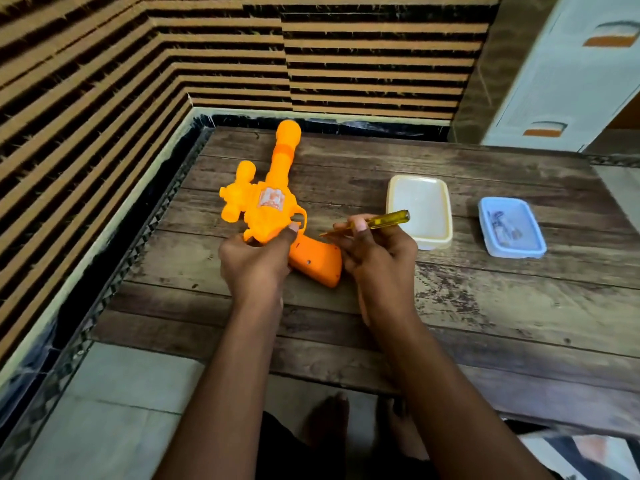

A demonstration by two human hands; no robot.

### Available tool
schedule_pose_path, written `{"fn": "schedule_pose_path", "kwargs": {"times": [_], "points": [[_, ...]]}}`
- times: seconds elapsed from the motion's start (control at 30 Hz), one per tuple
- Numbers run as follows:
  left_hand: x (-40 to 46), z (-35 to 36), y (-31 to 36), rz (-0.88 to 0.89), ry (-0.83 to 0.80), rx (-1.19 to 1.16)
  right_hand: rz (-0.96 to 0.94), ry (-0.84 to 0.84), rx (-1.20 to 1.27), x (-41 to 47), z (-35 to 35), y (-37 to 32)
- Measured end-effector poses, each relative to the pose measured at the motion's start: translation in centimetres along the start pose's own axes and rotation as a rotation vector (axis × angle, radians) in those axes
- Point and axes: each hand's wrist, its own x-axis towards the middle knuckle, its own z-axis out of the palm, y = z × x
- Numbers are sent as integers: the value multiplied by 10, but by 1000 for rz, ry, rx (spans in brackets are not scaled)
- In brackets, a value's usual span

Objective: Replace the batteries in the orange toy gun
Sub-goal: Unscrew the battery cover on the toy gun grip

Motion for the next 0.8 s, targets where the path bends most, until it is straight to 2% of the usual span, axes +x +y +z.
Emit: {"fn": "schedule_pose_path", "kwargs": {"times": [0.2,0.33,0.47,0.7,0.8], "points": [[-6,4,-2,-44,-172,-248,113,-107,66,1,3,-16],[-11,1,1,-119,-320,-331,58,-192,-34,3,2,-21],[-7,3,-1,-141,-304,-283,1,-226,-186,5,1,-17],[-4,7,-4,-125,-290,-275,-62,-261,-255,9,-2,-17],[-3,11,-7,-123,-317,-257,-155,-263,-410,12,-4,-19]]}}
